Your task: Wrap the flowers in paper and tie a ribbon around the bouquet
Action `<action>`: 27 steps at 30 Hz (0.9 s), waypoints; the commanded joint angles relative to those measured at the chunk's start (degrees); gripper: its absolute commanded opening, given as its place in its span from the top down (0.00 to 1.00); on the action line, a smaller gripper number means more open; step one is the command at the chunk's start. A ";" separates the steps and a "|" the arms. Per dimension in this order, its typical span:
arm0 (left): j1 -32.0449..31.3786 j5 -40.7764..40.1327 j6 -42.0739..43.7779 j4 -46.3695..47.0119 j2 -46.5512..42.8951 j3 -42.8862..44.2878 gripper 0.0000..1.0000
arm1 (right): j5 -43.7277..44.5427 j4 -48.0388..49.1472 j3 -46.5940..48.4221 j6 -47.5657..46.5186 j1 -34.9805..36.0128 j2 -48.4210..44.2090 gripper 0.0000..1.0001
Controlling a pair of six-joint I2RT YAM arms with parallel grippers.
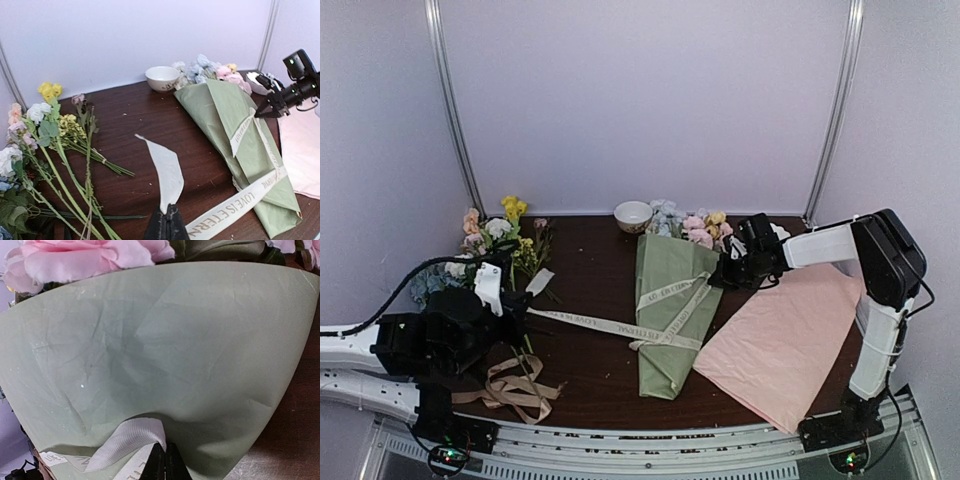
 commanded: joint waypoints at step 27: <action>1.03 39.94 47.02 7.82 47.28 27.04 0.18 | 0.58 -6.22 5.81 -3.24 3.04 -0.55 1.00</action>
